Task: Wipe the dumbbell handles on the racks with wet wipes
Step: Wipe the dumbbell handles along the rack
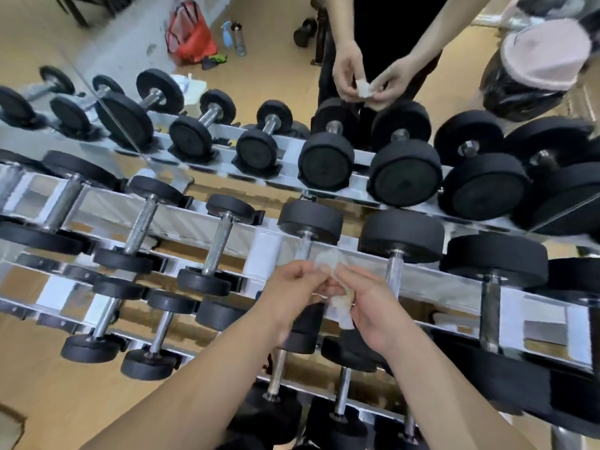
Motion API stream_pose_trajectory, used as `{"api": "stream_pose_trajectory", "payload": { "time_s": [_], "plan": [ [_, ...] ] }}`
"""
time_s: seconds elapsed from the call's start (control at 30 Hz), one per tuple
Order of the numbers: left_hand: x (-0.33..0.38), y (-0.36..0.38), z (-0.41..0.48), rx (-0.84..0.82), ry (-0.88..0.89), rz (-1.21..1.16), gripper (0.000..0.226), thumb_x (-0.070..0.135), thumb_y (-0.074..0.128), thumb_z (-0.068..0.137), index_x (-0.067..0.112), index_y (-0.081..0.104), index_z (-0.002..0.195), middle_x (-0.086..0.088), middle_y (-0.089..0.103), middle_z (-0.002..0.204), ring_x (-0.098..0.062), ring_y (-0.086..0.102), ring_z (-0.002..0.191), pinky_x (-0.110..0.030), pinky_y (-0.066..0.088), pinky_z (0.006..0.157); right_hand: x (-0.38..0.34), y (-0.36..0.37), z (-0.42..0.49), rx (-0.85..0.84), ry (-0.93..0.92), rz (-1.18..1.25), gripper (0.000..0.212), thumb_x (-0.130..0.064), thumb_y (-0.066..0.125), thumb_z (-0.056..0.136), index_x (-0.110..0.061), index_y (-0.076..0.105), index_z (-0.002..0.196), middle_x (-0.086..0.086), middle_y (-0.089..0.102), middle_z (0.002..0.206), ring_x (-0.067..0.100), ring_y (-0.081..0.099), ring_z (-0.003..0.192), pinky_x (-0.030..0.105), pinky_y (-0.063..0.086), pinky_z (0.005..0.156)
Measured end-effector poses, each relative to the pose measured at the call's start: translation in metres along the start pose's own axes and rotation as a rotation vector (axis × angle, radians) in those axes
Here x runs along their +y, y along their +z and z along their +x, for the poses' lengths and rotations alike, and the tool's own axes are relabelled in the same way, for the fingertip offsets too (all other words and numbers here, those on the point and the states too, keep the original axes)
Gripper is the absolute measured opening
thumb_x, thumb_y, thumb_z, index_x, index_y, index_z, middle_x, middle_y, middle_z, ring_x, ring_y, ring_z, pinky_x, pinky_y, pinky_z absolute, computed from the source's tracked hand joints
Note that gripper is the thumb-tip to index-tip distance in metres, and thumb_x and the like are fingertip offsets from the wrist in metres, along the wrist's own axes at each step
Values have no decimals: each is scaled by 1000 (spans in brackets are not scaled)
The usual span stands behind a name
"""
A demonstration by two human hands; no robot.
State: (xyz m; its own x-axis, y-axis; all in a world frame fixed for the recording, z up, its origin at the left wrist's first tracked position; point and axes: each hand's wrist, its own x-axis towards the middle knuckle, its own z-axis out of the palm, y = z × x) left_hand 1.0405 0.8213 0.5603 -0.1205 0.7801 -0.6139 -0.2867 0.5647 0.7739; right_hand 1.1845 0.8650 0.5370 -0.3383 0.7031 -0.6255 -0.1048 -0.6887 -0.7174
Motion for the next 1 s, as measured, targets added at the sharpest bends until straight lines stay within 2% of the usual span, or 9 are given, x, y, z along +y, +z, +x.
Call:
{"api": "stream_pose_trajectory", "payload": {
  "time_s": [0.1, 0.23, 0.3, 0.43, 0.57, 0.7, 0.83, 0.9, 1.0],
  "plan": [
    [9, 6, -15, 0, 15, -60, 11, 15, 61, 102, 5, 65, 101, -14, 79, 96, -21, 78, 92, -26, 58, 80, -9, -4, -15, 70, 25, 94, 38, -23, 68, 96, -3, 67, 128, 20, 74, 113, 22, 71, 86, 34, 52, 74],
    [18, 0, -14, -34, -33, -178, 6, 9, 61, 100, 7, 59, 95, -25, 76, 102, -34, 75, 102, -47, 53, 103, -22, 0, -25, 135, 75, 49, 28, -25, 63, 101, -8, 70, 123, 17, 75, 103, 22, 68, 80, 33, 53, 69],
    [22, -4, -7, -23, -13, -222, 8, 6, 61, 98, 8, 57, 92, -24, 76, 101, -34, 74, 99, -51, 52, 106, -25, 4, -26, 180, 64, 27, 24, -24, 62, 103, -10, 71, 119, 17, 74, 97, 22, 66, 81, 35, 54, 75],
    [31, -18, 13, -28, -8, -241, 18, 1, 62, 96, 10, 56, 82, -21, 69, 90, -32, 67, 88, -51, 55, 102, -23, 10, -18, 266, 50, 45, 17, -23, 64, 102, -13, 70, 114, 12, 79, 99, 30, 71, 106, 47, 50, 107],
    [35, -33, 38, -31, -6, -232, 22, 3, 67, 96, 13, 55, 80, -20, 66, 88, -29, 67, 74, -48, 60, 92, -22, 16, 1, 345, 16, 21, 21, -21, 69, 98, -10, 72, 115, 12, 78, 109, 33, 70, 113, 49, 48, 110],
    [35, -49, 56, -121, -43, -125, 11, 16, 74, 93, 12, 67, 102, -4, 67, 77, -12, 63, 60, -43, 60, 91, -22, 22, 21, 376, -22, 33, 14, -14, 67, 99, -3, 72, 106, 21, 75, 110, 27, 71, 94, 44, 53, 103],
    [30, -58, 65, -346, -87, 132, 43, 34, 91, 74, 25, 76, 113, -1, 79, 108, -19, 73, 105, -42, 55, 101, -21, 34, 33, 275, -27, 58, 19, -11, 58, 104, 2, 68, 112, 24, 75, 109, 36, 74, 102, 48, 57, 98],
    [25, -62, 75, -305, -54, 69, 36, 31, 85, 76, 22, 77, 110, -6, 77, 115, -22, 70, 113, -45, 48, 109, -21, 32, 37, 269, -15, 71, 25, -12, 52, 106, 2, 66, 122, 20, 75, 114, 33, 72, 109, 46, 55, 101],
    [22, -65, 86, -299, -19, -94, 3, 14, 74, 83, 14, 73, 85, -11, 75, 111, -22, 68, 109, -43, 44, 111, -23, 23, 38, 235, 20, 118, 30, -14, 45, 109, -2, 62, 131, 18, 73, 122, 29, 71, 115, 45, 51, 105]
  ]
}}
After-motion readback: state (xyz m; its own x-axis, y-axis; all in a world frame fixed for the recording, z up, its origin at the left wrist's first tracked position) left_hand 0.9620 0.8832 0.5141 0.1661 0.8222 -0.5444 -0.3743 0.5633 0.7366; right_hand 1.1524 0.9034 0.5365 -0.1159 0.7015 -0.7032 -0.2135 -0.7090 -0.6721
